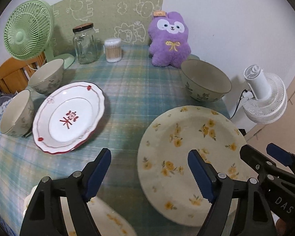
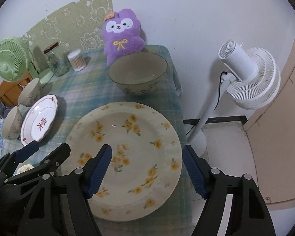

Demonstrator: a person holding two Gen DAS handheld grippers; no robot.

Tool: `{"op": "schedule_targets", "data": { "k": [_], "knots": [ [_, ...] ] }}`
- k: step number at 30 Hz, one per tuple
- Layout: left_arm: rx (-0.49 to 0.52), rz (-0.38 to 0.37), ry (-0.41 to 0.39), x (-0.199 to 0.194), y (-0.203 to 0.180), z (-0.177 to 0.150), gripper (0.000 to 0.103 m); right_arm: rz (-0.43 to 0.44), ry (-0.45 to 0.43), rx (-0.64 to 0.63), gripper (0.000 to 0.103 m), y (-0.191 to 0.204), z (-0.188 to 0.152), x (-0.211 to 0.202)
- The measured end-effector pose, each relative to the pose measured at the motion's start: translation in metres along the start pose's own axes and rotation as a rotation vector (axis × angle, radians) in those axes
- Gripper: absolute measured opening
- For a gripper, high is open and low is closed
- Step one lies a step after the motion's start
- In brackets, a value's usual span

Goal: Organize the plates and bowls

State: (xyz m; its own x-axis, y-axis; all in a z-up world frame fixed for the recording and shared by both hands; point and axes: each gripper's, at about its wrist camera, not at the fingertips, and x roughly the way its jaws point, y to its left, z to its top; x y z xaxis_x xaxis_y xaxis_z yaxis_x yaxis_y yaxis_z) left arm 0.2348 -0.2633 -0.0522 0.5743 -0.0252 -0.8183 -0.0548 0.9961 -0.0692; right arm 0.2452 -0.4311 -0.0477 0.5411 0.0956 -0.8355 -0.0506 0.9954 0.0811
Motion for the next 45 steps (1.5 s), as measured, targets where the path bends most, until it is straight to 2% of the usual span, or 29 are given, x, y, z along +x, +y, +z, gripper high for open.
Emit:
{"op": "schedule_targets", "data": {
  "k": [5, 13, 15, 20, 34, 45],
  "knots": [
    [-0.003, 0.021, 0.034, 0.021, -0.008, -0.003, 0.078, 0.006, 0.034, -0.002, 0.074, -0.009, 0.0, 0.019],
    [-0.017, 0.033, 0.086, 0.04, -0.012, -0.007, 0.062, 0.01, 0.079, -0.005, 0.066, -0.018, -0.001, 0.041],
    [-0.018, 0.039, 0.1, 0.044, -0.013, -0.007, 0.054, 0.008, 0.083, -0.008, 0.064, -0.019, -0.001, 0.044],
    [-0.012, 0.058, 0.112, 0.05, -0.013, -0.006, 0.047, 0.007, 0.099, -0.014, 0.056, -0.022, 0.002, 0.053],
    [-0.02, 0.053, 0.142, 0.055, -0.009, -0.002, 0.047, -0.002, 0.138, -0.017, 0.045, -0.026, 0.013, 0.072],
    [-0.027, 0.078, 0.133, 0.06, -0.011, 0.0, 0.05, -0.01, 0.144, -0.032, 0.046, -0.024, 0.015, 0.074]
  ]
}}
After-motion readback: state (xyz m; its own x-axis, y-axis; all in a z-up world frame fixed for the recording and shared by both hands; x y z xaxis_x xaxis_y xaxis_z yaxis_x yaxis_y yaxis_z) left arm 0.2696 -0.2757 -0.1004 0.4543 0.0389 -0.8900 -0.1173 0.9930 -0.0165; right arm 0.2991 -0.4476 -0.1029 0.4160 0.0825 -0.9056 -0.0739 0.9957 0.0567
